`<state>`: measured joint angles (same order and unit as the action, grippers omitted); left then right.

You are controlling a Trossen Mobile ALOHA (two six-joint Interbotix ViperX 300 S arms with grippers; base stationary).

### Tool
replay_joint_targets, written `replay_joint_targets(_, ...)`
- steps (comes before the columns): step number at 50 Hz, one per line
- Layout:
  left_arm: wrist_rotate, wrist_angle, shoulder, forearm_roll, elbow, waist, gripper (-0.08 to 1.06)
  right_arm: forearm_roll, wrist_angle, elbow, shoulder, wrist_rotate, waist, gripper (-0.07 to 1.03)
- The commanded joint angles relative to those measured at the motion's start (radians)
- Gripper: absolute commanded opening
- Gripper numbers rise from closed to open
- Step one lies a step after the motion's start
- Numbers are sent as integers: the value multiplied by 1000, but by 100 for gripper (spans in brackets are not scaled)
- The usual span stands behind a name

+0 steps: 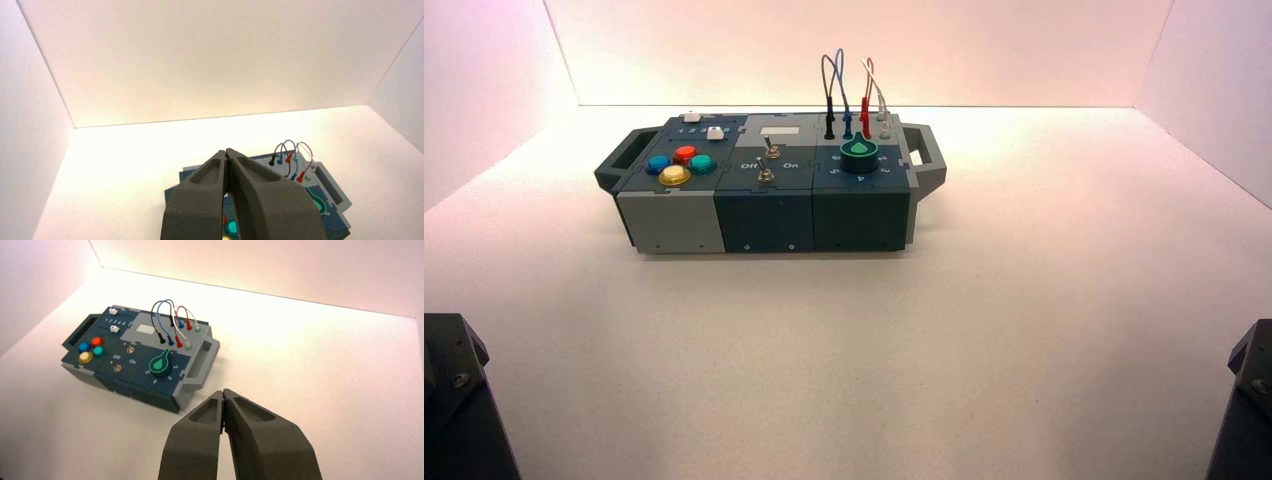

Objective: Move the bottom slider to position 1.

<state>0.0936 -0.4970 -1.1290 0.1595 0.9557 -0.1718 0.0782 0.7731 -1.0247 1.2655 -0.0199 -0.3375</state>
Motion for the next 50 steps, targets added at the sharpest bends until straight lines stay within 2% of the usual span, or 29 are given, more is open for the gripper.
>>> replay_joint_targets(1, 5, 6, 12, 2, -32, -8, -3, 2, -3, 5, -15, -2, 0, -2)
replay_joint_targets(11, 5, -6, 12, 2, -34, -9, -3, 2, 2, -12, -14, 2, -2, -2)
replay_joint_targets(16, 2, -6, 20, 11, -35, -15, -3, 2, 8, -12, -11, 2, -2, -2)
replay_joint_targets(23, 2, -9, 184, 14, -77, -84, -3, 3, 9, -9, -17, 2, -3, -2)
replay_joint_targets(30, 3, -12, 383, 14, -143, -164, -3, 23, 5, -5, -25, 0, -3, -2)
replay_joint_targets(36, 3, -15, 566, 14, -210, -229, -3, 23, -11, -9, -35, 2, -3, -2)
replay_joint_targets(44, 3, -38, 755, 12, -288, -256, -3, 20, -37, -14, -95, 2, -3, -2)
replay_joint_targets(50, 8, -69, 844, 8, -328, -258, -3, 23, -52, -15, -179, 3, -3, -2)
